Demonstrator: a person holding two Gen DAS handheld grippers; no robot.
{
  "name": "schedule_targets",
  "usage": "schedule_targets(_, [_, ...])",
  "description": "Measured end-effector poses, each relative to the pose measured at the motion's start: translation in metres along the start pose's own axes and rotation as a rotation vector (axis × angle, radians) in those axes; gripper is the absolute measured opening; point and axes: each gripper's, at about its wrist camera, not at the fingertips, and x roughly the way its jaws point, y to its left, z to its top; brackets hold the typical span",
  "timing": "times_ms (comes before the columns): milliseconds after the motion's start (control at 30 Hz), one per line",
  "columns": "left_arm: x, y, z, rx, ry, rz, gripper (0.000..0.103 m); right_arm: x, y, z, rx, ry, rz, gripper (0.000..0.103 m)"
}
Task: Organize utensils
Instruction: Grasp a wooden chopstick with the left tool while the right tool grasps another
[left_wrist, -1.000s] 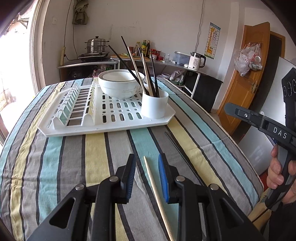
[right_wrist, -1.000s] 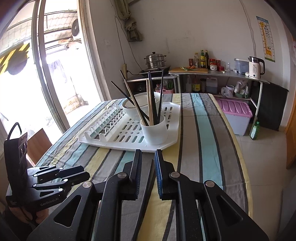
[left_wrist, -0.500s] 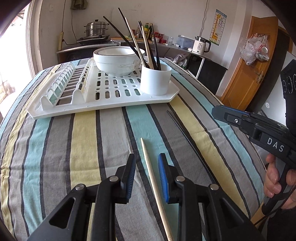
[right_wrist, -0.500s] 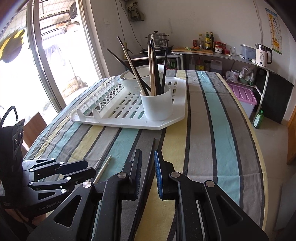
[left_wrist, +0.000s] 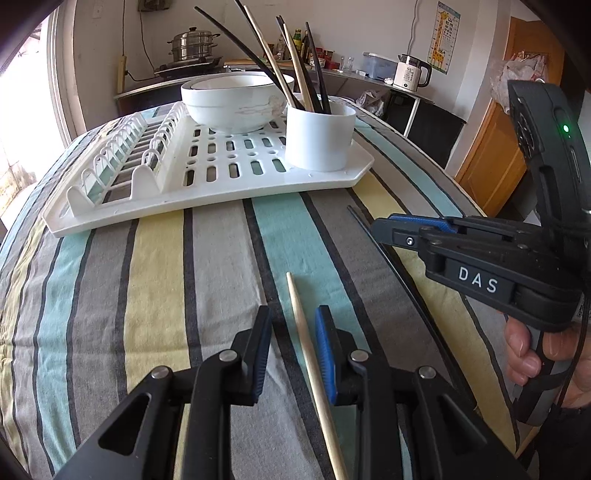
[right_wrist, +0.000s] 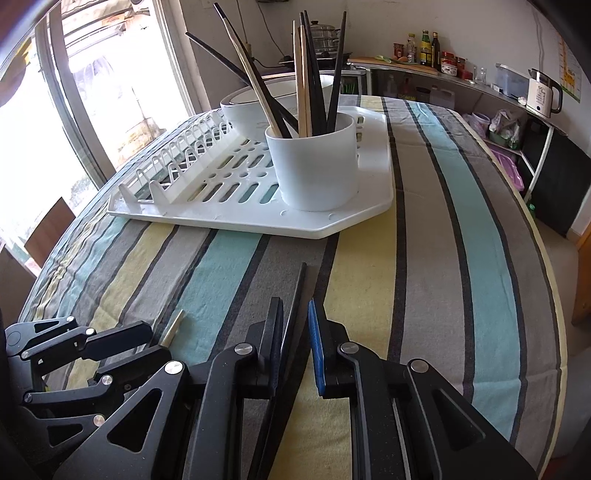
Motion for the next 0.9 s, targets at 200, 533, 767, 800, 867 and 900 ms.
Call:
schedule_targets(200, [0.0, 0.004, 0.002, 0.0, 0.002, 0.033, 0.008, 0.011, 0.004, 0.007, -0.021, 0.019, -0.018, 0.014])
schedule_targets(533, [0.001, 0.011, 0.006, -0.017, 0.016, 0.012, 0.006, 0.018, 0.022, 0.014, -0.1, 0.06, -0.091, 0.005])
schedule_targets(767, [-0.012, 0.019, 0.015, -0.021, -0.012, 0.016, 0.006, -0.001, 0.023, 0.021, -0.082, 0.007, -0.06, 0.005])
schedule_targets(800, [-0.014, 0.02, 0.017, -0.023, -0.018, 0.015, 0.006, -0.008, 0.023, 0.024, -0.077, -0.01, -0.054, 0.005])
schedule_targets(867, [-0.019, 0.022, 0.022, -0.026, -0.031, 0.012, 0.006, -0.022, 0.023, 0.028, -0.071, -0.048, -0.049, 0.005])
schedule_targets(900, [-0.022, 0.023, 0.024, -0.026, -0.038, 0.012, 0.006, -0.03, 0.023, 0.031, -0.068, -0.067, -0.046, 0.005])
